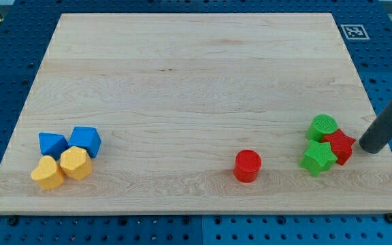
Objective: Slide the red star and green star towards the red circle
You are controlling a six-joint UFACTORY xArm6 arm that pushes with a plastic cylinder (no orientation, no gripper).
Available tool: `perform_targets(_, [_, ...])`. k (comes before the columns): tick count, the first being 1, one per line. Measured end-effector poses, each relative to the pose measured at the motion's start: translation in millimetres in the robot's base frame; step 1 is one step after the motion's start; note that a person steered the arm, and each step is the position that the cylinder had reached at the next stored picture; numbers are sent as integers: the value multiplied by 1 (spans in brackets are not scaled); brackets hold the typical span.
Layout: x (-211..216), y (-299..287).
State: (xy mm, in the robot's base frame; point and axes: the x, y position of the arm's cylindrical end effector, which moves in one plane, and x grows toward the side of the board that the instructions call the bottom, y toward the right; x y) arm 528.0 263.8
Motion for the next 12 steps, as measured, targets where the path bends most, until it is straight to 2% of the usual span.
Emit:
perform_targets(4, [-7, -39])
perform_targets(6, [25, -39])
perform_targets(9, [29, -45])
perform_targets(12, [29, -110])
